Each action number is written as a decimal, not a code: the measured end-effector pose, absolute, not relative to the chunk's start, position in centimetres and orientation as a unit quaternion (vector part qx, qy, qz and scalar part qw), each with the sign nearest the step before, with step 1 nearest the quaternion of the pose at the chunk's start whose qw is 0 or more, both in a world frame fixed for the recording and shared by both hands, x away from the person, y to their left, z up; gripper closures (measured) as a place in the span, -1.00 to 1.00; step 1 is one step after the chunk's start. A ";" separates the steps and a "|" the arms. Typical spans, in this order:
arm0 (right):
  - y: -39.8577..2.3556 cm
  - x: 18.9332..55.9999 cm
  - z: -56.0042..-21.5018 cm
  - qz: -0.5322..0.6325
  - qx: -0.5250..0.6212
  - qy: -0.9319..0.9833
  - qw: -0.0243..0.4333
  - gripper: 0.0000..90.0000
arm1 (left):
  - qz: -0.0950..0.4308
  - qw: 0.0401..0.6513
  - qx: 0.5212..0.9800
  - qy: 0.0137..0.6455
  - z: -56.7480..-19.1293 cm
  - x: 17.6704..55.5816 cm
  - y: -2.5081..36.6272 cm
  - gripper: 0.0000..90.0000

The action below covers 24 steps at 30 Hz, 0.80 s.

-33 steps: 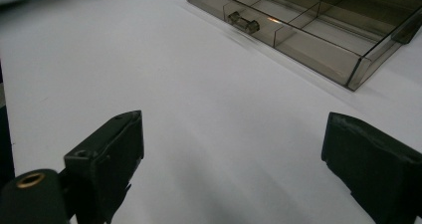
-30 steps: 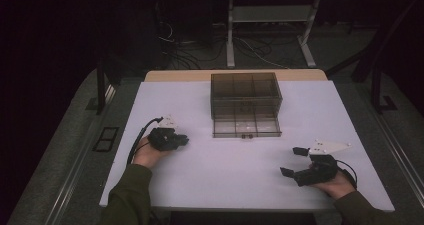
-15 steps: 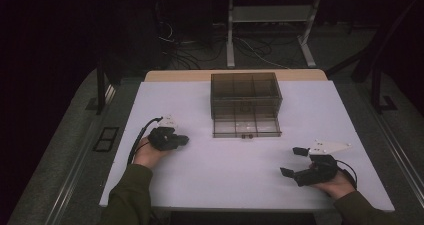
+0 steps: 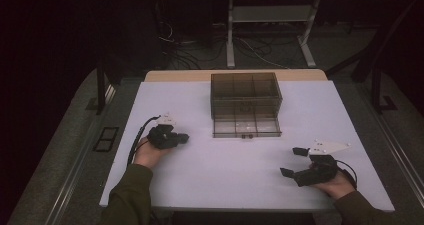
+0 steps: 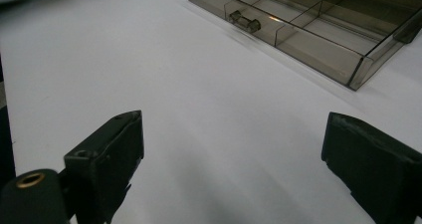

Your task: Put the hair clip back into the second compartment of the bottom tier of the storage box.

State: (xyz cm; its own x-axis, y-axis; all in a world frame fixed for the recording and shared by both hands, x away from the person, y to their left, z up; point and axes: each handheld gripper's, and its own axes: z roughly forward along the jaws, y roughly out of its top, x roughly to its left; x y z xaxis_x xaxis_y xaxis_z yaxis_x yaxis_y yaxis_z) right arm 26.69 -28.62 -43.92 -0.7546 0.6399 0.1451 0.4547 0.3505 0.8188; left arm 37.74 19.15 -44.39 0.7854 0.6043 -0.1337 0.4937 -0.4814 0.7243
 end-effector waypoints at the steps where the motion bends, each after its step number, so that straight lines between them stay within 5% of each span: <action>1: -28.6 26.7 -43.9 0.461 0.336 0.815 0.100 -0.80 | 0.068 0.398 0.856 0.322 -44.4 37.8 19.2 0.87; 24: -28.6 26.8 -44.0 0.461 0.337 0.815 0.099 -0.80 | 0.066 0.439 0.835 0.326 -43.4 37.4 18.6 0.87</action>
